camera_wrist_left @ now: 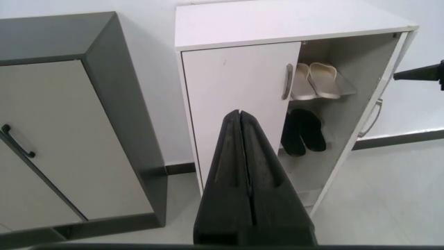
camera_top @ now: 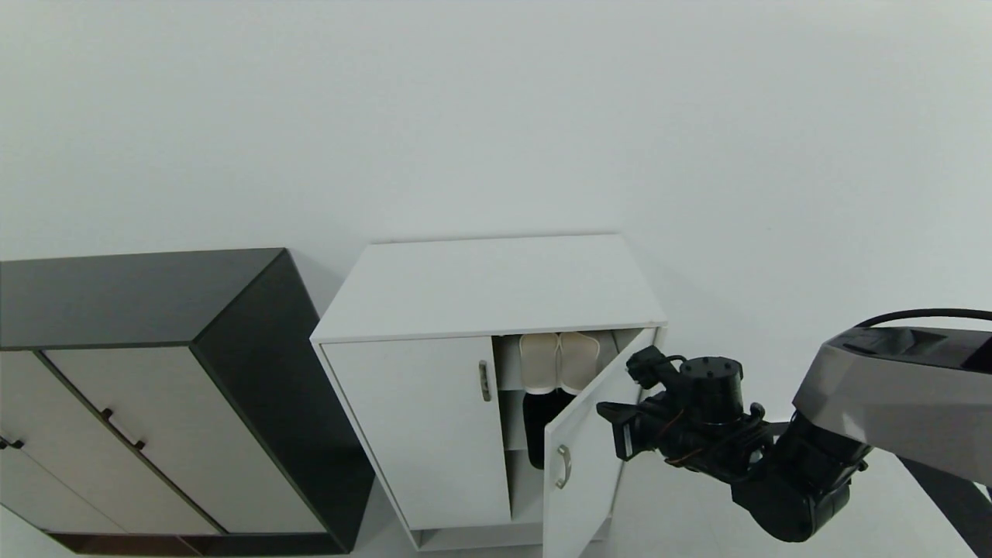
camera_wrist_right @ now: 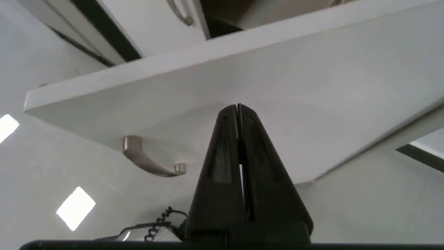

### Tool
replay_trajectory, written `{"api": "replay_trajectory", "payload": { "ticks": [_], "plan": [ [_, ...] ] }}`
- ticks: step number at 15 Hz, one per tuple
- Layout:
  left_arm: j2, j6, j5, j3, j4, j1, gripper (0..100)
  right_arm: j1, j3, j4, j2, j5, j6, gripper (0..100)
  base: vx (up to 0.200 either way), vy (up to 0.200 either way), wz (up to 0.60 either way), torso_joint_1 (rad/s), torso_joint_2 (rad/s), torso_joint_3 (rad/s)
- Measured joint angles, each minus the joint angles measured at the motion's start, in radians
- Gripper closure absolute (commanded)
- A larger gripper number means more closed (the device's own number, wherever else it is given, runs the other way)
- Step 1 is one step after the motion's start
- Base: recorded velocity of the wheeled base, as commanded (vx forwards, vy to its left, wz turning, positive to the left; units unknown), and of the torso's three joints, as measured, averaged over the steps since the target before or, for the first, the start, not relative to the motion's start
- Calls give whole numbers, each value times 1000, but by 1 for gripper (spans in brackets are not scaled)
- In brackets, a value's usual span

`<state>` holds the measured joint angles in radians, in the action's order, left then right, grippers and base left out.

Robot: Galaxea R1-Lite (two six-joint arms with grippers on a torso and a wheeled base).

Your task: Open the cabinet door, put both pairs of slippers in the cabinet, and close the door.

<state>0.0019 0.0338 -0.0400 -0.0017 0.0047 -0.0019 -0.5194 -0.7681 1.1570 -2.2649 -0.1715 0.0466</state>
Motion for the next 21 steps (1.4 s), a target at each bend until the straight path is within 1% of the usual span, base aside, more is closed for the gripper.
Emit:
{"api": "replay_trajectory", "payload": {
  "ticks": [1,4,6,10,13,15,17,19,20,21],
  "plan": [
    [0,0,0,0,0,0,100,-14,-20,-19,-2,26,1,100,0,0,0,0,0,0],
    [0,0,0,0,0,0,100,-22,-67,-80,-7,78,32,100,0,0,0,0,0,0],
    [0,0,0,0,0,0,100,-22,-85,-85,-11,96,39,100,0,0,0,0,0,0],
    [0,0,0,0,0,0,100,-24,-154,-87,-39,191,42,100,0,0,0,0,0,0],
    [0,0,0,0,0,0,100,-24,-183,-107,-50,226,48,100,0,0,0,0,0,0],
    [0,0,0,0,0,0,100,-26,-217,-137,-53,248,93,100,0,0,0,0,0,0],
    [0,0,0,0,0,0,100,-27,-241,-162,-54,258,99,100,0,0,0,0,0,0],
    [0,0,0,0,0,0,100,-26,-269,-168,-60,301,100,100,0,0,0,0,0,0],
    [0,0,0,0,0,0,100,-26,-298,-166,-70,341,100,100,0,0,0,0,0,0],
    [0,0,0,0,0,0,100,-26,-314,-167,-79,354,99,100,0,0,0,0,0,0]
  ]
}}
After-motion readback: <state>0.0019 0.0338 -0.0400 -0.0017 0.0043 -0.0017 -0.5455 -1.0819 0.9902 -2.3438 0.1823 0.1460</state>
